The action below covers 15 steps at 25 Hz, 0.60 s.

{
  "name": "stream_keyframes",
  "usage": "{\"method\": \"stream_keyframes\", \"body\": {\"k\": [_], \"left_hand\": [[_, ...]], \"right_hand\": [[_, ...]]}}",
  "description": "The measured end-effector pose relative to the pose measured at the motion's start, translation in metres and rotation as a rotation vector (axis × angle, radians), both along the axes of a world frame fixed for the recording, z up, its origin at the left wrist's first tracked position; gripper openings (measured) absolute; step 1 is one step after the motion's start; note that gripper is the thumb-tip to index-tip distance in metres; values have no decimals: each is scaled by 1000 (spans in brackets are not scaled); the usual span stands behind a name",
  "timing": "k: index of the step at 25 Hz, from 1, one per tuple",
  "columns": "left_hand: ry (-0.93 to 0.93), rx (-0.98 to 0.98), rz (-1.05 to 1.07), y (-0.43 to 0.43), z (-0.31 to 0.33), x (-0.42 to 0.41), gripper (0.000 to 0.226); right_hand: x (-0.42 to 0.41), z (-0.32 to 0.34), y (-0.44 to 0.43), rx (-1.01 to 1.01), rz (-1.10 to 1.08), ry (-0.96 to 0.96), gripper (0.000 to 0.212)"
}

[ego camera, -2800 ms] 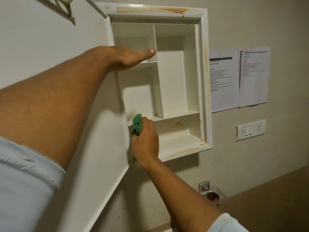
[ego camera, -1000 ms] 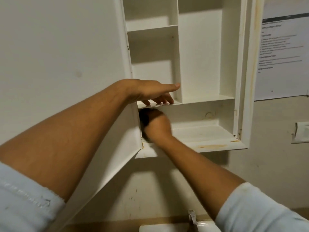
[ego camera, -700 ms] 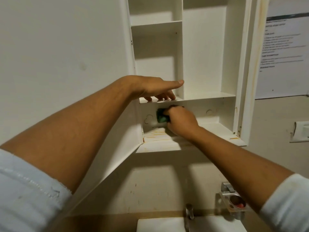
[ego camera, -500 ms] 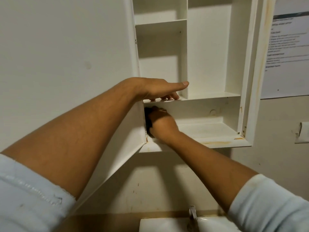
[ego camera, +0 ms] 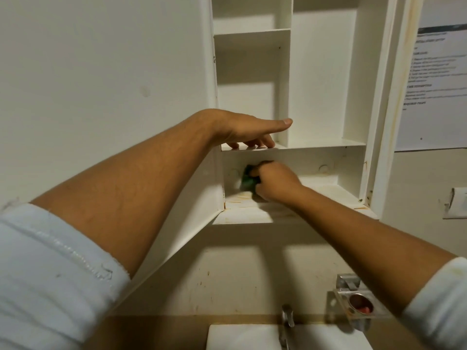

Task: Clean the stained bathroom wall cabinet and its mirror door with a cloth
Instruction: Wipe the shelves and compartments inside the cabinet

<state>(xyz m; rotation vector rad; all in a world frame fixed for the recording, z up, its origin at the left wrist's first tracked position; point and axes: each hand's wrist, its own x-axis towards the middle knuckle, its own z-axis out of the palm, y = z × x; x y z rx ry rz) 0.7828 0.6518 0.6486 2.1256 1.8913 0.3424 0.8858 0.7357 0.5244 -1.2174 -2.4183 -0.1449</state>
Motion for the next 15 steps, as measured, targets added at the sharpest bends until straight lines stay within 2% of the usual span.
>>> {"method": "stream_keyframes", "body": {"k": [1,3,6,10,12,13,15], "left_hand": [[-1,1,-3,0,-1,-1,82],[1,14,-5,0,-1,-1,82],[1,14,12,0,2,-1,81],[-7,10,11,-1,2,-3,81],[2,22,-3,2,1,-4,81],[0,26,-8,3,2,-4,82],[-20,24,0,4,1,-6,84]], "right_hand": [[-19,-4,-2,-32,59,22,36],[-47,-13,-2,39,136,-42,34],[-37,-14,6,160,146,-123,31],[43,6,11,189,-122,-236,18],[86,7,18,132,-295,-144,13],[93,7,21,90,-357,-31,12],[75,1,20,21,-315,202,10]]}}
